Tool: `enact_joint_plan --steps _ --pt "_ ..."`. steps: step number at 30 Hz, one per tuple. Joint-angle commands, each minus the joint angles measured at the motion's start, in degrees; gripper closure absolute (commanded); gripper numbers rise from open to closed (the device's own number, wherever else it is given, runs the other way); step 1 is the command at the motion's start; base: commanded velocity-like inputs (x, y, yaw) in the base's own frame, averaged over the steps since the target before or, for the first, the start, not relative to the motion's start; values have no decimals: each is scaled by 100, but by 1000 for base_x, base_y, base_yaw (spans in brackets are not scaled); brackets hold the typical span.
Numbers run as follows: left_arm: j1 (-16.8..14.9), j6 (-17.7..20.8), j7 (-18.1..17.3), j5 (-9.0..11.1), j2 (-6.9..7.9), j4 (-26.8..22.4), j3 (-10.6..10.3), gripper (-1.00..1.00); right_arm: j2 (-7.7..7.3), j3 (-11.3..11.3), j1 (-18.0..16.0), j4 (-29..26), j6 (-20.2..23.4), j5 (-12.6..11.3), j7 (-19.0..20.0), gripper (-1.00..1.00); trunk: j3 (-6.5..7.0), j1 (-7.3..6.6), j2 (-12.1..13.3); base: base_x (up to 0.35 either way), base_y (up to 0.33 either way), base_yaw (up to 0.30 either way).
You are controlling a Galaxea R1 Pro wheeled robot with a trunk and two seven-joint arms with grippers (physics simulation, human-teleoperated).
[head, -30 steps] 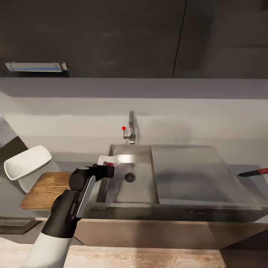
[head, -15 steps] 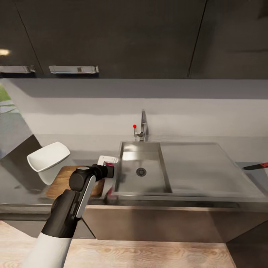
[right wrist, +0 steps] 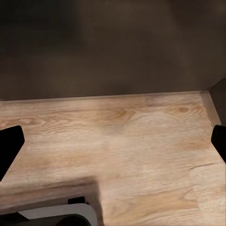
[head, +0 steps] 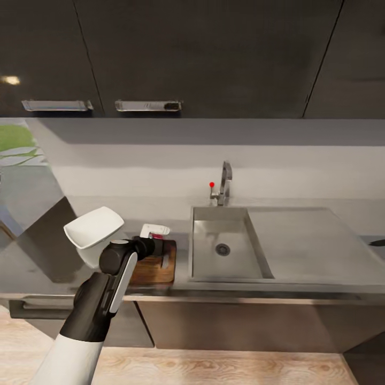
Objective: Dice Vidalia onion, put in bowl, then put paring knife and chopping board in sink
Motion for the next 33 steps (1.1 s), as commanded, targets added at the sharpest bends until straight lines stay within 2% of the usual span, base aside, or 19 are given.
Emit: enact_joint_plan --steps 1,14,19,33 --pt "-4 26 -8 18 1 -1 5 100 -9 43 -1 -13 -8 -30 -50 -100 -2 4 -11 0 303 0" --pt "-4 23 -9 18 3 79 5 100 -9 43 -1 -13 -8 -30 -50 -100 98 4 -11 0 282 0" --pt "-4 14 -9 18 -3 400 3 100 -9 43 -1 -21 -8 -30 -50 -100 108 4 -11 0 39 0" --pt "-4 3 -9 18 -12 676 -13 100 -13 43 -1 -22 -15 -19 -48 -100 109 4 -11 0 2 0"
